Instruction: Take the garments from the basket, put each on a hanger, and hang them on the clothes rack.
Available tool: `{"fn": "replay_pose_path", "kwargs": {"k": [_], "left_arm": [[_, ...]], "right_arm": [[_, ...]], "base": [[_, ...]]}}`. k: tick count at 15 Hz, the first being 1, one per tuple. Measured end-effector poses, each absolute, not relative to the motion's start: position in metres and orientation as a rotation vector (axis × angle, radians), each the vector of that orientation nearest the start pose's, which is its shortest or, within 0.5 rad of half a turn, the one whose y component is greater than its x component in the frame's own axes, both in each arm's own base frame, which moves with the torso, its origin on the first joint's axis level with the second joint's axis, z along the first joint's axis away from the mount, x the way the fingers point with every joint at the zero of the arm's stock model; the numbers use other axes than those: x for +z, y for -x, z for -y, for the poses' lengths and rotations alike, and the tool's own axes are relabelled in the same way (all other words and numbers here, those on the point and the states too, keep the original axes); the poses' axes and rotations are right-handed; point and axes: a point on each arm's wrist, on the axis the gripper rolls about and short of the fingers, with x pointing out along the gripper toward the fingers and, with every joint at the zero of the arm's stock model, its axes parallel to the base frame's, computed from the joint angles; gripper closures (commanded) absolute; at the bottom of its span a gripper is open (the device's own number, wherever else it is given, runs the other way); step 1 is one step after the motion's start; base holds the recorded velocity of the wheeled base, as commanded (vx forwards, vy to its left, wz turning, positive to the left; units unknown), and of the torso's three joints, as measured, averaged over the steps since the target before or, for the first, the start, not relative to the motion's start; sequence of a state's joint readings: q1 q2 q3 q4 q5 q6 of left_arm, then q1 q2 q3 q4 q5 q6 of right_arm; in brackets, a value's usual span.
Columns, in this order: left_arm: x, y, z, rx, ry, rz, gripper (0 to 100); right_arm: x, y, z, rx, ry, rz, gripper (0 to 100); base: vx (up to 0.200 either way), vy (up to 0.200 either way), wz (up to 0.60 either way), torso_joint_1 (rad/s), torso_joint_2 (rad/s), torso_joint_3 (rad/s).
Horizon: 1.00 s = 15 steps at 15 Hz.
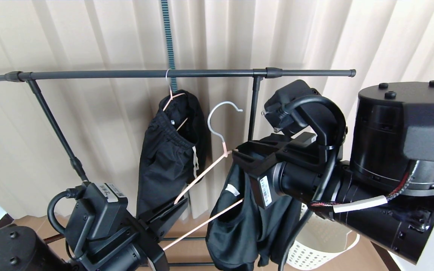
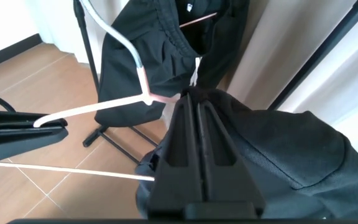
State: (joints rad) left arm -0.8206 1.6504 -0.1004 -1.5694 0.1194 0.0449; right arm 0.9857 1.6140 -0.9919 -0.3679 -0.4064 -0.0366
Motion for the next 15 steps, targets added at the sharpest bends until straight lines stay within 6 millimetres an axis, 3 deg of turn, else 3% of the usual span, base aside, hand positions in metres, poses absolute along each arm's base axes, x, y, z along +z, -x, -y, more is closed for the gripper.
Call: {"fn": "replay_pose_path", "kwargs": {"k": [10,12,15], "left_arm": [[0.127,-0.141,0.148,-0.703,-0.034,0.03,100],[0.127,-0.141,0.148,-0.705,-0.035,0.027,100],[0.126,-0.14,0.147,-0.706,-0.036,0.022,100]], "right_arm": [[0.245,-0.162,-0.224,0.578,0.22,-0.147,0],[0.253,-0.166,-0.213,0.602,0.263,-0.114,0],[0.257,-0.174,-0.178,0.746,0.382,-0.158,0]], "base": [[0.0,0.0,0.0,0.0,0.0,0.0],[0.0,0.0,0.0,0.0,0.0,0.0],[0.0,0.0,0.0,0.0,0.0,0.0]]}}
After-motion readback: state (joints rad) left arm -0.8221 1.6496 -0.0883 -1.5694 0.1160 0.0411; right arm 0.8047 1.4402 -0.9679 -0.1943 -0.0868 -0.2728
